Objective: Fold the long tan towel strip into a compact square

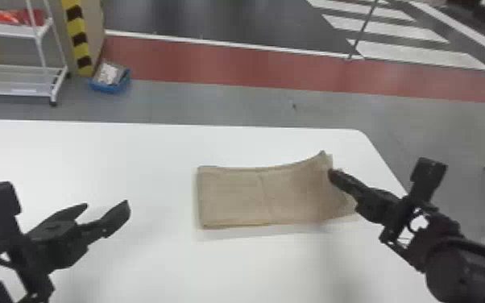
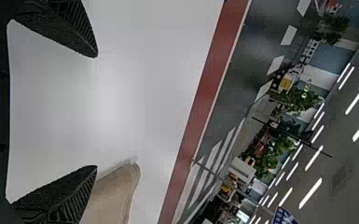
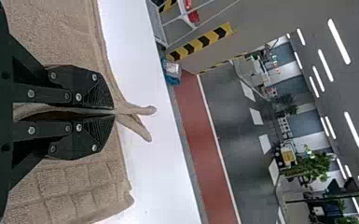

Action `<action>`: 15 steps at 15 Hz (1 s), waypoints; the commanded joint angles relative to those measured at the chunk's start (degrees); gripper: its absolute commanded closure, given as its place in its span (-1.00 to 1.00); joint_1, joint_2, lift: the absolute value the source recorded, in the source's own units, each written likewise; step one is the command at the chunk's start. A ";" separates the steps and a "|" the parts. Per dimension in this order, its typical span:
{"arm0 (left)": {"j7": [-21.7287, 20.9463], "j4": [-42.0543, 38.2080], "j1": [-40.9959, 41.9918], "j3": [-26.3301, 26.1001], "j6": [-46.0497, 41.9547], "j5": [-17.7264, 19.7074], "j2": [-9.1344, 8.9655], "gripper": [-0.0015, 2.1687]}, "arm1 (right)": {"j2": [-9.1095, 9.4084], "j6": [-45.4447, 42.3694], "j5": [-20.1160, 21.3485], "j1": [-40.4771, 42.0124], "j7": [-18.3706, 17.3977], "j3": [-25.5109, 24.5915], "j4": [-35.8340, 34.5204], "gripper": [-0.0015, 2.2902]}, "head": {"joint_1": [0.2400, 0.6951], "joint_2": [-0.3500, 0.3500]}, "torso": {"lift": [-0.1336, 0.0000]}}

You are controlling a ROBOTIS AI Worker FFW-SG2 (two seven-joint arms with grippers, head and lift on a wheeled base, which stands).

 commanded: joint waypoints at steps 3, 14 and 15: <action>0.79 -1.09 0.12 -0.01 0.35 0.00 0.08 -0.97 | -3.92 -0.44 -2.24 -1.33 0.29 -3.42 -0.37 -0.10 | 1.00 -0.74 | -0.85; 0.88 0.76 -1.11 -0.89 0.35 -1.50 -0.53 -0.97 | -4.97 -2.38 -2.41 -1.60 2.05 -5.53 4.55 -0.10 | 1.00 -0.94 | -0.85; 0.88 0.76 -1.19 -0.89 0.35 -1.50 -0.53 -0.97 | -4.79 -1.15 -3.29 -1.24 2.05 -6.58 2.44 -0.10 | 1.00 -0.94 | -0.85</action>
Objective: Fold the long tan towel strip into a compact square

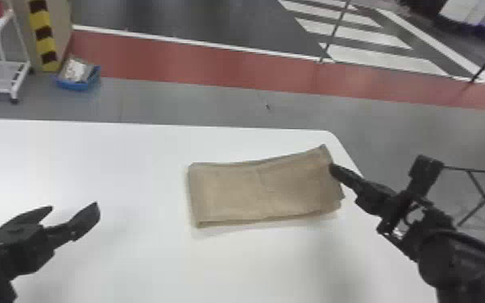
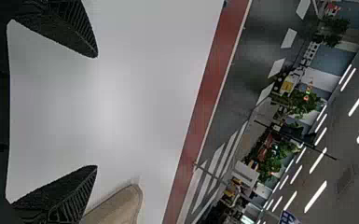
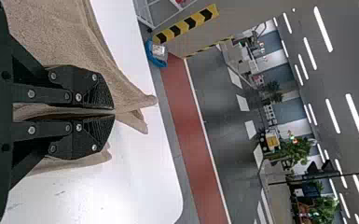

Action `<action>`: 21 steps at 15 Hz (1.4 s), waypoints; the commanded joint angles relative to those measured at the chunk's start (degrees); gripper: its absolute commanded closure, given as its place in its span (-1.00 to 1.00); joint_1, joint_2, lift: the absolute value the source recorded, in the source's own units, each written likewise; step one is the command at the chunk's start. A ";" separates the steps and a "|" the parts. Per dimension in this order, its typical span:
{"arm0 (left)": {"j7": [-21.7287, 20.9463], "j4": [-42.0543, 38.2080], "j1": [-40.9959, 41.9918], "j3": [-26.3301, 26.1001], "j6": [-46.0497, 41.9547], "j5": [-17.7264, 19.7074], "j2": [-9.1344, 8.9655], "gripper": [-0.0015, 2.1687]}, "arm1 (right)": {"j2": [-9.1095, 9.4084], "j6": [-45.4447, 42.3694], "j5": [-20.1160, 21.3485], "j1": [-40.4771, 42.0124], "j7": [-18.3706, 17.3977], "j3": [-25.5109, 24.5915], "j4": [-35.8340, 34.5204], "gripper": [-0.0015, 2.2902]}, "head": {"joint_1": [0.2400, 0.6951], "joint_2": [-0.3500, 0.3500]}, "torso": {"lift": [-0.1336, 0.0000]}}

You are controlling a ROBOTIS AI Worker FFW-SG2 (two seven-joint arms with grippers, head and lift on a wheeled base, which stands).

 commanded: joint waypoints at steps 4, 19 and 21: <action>-0.09 0.10 -0.11 -0.10 0.00 0.00 0.09 -0.97 | -1.16 3.05 0.06 -0.29 -0.09 -3.11 -1.34 -0.10 | 1.00 -0.98 | -0.85; -0.09 0.98 -1.25 -1.68 -0.53 -0.35 0.09 -0.97 | 2.36 -8.02 5.51 2.61 1.05 -7.33 4.90 -0.96 | 1.00 -1.00 | -0.85; -0.09 0.98 -1.51 -2.56 -1.05 -0.35 0.09 -0.97 | 2.36 -8.02 5.34 3.23 2.90 -8.03 4.90 -0.89 | 1.00 -1.00 | -0.85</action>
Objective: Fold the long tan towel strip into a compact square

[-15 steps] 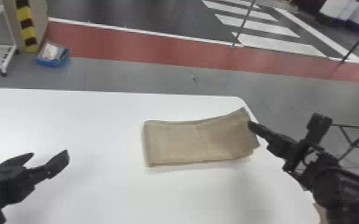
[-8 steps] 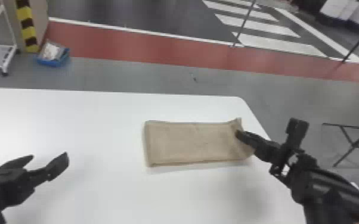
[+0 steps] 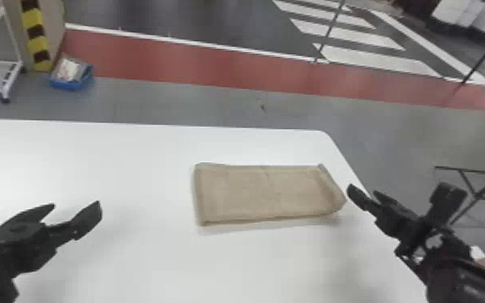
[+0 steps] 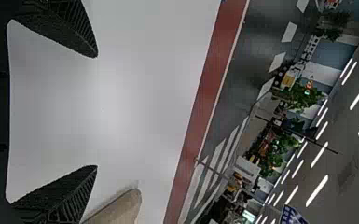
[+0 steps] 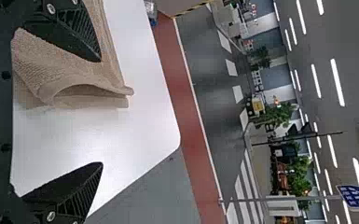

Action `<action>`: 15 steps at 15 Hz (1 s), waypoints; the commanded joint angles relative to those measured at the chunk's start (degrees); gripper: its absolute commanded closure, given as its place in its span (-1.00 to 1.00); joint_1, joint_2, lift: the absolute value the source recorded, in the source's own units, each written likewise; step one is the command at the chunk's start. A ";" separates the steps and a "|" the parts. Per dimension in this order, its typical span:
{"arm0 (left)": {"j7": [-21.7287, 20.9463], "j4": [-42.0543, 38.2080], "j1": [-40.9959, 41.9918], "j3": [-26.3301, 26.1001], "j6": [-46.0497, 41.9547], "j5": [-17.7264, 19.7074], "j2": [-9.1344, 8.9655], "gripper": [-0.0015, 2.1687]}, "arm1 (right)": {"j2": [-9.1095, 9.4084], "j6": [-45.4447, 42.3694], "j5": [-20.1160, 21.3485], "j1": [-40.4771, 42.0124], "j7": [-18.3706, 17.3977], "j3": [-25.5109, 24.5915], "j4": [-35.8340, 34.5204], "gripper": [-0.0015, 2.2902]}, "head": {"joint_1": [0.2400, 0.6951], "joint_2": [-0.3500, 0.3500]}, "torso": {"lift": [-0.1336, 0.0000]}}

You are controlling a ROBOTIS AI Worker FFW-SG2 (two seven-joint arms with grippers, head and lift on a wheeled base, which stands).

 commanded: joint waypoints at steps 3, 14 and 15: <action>0.11 -0.44 -0.19 -3.00 -1.95 0.26 -0.17 -0.97 | 1.14 -0.74 -0.80 1.87 1.53 -1.03 -1.35 -0.81 | 1.00 -1.00 | -0.85; 10.65 12.39 -7.57 -29.37 -23.40 -12.13 -5.53 -0.91 | 3.95 -8.83 -5.20 10.66 4.61 -4.99 -6.45 -0.81 | 1.00 -1.00 | -0.85; 11.00 14.50 -8.28 -30.07 -24.45 -12.92 -6.41 -0.89 | 4.04 -9.36 -5.81 11.10 5.13 -5.60 -6.36 -0.81 | 1.00 -1.00 | -0.85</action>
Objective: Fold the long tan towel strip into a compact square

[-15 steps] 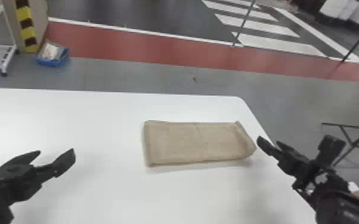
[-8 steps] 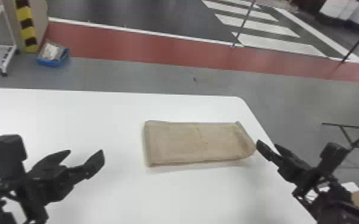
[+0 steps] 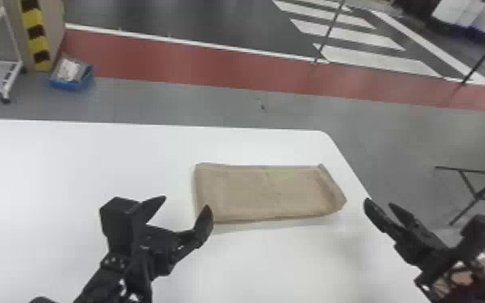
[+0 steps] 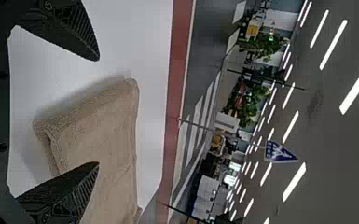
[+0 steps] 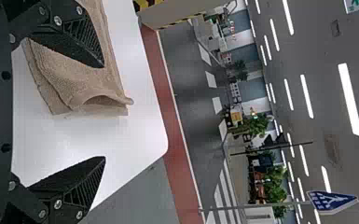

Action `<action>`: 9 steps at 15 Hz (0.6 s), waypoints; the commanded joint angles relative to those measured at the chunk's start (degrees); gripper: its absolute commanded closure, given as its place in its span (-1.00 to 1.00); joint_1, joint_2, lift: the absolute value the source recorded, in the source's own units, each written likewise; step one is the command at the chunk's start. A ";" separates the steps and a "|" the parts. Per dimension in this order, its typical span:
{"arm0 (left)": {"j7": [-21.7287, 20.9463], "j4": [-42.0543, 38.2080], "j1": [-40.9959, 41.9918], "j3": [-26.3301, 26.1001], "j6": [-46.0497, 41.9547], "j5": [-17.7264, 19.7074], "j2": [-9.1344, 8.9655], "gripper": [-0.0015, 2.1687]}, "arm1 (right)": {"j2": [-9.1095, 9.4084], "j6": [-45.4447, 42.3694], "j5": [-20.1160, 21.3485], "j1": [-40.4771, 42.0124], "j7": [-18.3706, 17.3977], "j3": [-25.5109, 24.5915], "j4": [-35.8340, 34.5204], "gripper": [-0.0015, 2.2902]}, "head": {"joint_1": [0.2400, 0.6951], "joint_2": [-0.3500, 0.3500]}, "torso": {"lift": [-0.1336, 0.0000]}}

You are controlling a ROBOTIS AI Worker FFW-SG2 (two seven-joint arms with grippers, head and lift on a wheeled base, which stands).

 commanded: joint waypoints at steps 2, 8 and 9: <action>0.57 7.55 -2.55 -1.93 -2.77 -3.15 -3.38 -0.80 | 1.23 -1.60 -0.98 1.34 1.68 -2.28 0.14 -0.81 | 1.00 -1.00 | -0.85; 1.89 12.30 -4.93 -5.44 -2.77 -4.30 -4.35 -0.80 | 1.67 -2.48 -1.25 1.95 2.82 -3.78 0.76 -0.81 | 1.00 -1.00 | -0.85; 1.89 12.39 -4.93 -6.14 -2.95 -4.12 -4.35 -0.80 | 1.67 -2.48 -1.25 1.95 2.82 -3.78 0.76 -0.81 | 1.00 -1.00 | -0.85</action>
